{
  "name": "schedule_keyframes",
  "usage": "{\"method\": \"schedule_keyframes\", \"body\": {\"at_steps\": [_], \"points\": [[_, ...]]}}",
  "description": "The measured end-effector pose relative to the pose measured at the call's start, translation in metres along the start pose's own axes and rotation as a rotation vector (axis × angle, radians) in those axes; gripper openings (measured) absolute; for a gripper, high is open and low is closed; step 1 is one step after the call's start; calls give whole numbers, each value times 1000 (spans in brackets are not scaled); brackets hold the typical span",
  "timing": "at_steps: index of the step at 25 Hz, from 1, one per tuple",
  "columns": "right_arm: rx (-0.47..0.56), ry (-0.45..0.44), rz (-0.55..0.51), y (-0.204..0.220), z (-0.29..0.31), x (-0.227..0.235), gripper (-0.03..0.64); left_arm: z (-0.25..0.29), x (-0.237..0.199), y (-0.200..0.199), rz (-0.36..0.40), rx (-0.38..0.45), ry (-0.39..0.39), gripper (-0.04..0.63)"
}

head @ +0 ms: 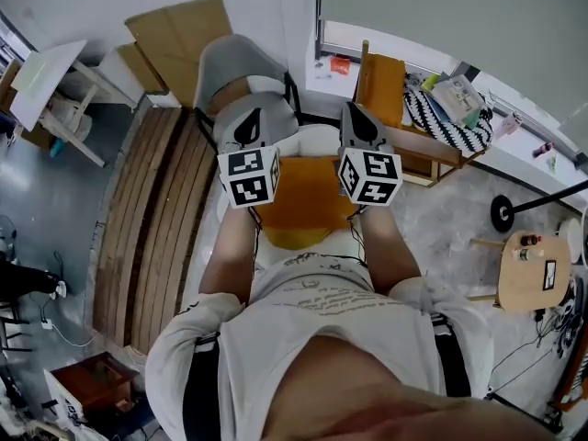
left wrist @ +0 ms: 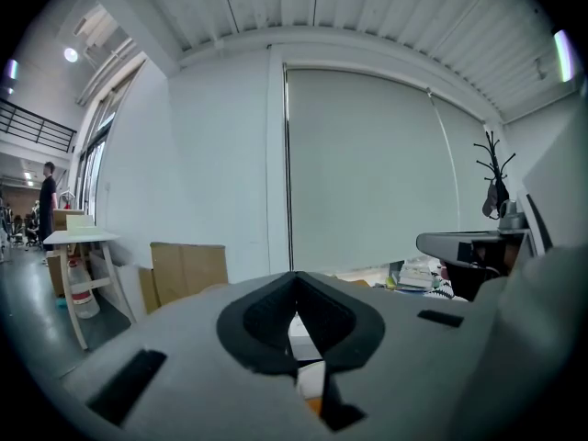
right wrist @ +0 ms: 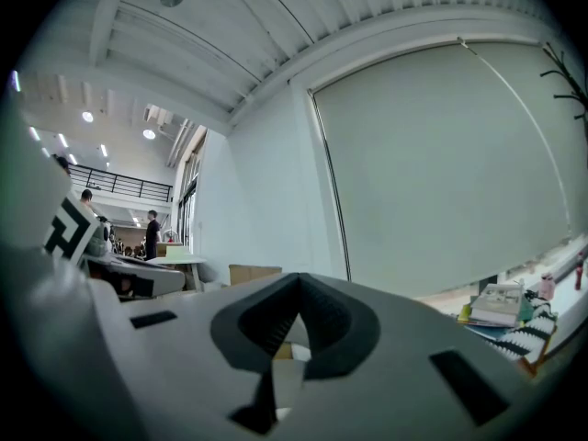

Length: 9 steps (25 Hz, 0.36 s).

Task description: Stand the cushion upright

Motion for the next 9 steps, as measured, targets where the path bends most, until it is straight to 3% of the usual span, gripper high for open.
{"method": "schedule_keyframes", "body": {"at_steps": [9], "points": [[-3,-12,-1,9,-3,-11,27,-5,2,3,30,-2,15,21]]}}
Point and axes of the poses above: the fingertips, and each gripper's own axes: z forward along the fingers, x to its right, y out of its underside, the point moved 10 cm from there along -z, backward along the fingers, and after that the axes turned 15 degrees about y, right-handed, at the moved point
